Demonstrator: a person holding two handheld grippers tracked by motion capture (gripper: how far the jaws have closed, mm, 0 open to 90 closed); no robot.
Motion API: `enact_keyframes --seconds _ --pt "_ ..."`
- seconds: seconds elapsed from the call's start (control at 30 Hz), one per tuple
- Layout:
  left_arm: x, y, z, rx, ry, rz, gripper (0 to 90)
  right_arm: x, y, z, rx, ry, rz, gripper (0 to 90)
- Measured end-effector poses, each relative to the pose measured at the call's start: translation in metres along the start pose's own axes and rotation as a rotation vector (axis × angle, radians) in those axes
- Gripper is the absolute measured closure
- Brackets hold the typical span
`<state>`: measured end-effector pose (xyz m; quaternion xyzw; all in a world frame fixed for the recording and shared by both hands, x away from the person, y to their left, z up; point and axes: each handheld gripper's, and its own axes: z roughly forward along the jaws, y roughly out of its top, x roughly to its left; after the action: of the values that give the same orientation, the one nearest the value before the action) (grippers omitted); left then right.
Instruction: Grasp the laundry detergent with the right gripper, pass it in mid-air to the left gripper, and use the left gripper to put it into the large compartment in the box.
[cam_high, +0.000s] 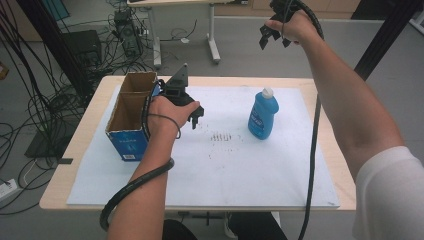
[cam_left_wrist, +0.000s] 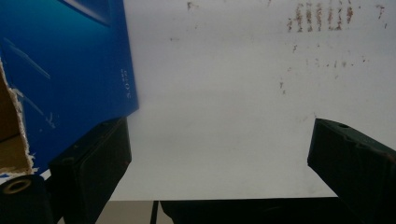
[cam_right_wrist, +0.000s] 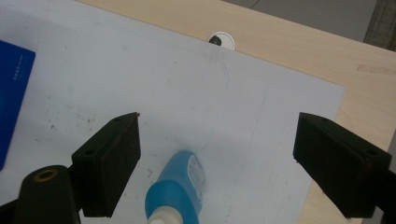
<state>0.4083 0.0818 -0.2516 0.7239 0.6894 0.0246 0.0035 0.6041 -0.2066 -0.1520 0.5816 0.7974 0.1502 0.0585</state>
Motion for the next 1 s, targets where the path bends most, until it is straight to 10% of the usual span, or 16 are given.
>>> enact_keyframes --seconds 1.0 --pt "-0.009 -0.004 -0.005 -0.004 0.01 0.022 6.3 -0.002 -0.013 -0.01 0.021 0.027 -0.02 15.8"
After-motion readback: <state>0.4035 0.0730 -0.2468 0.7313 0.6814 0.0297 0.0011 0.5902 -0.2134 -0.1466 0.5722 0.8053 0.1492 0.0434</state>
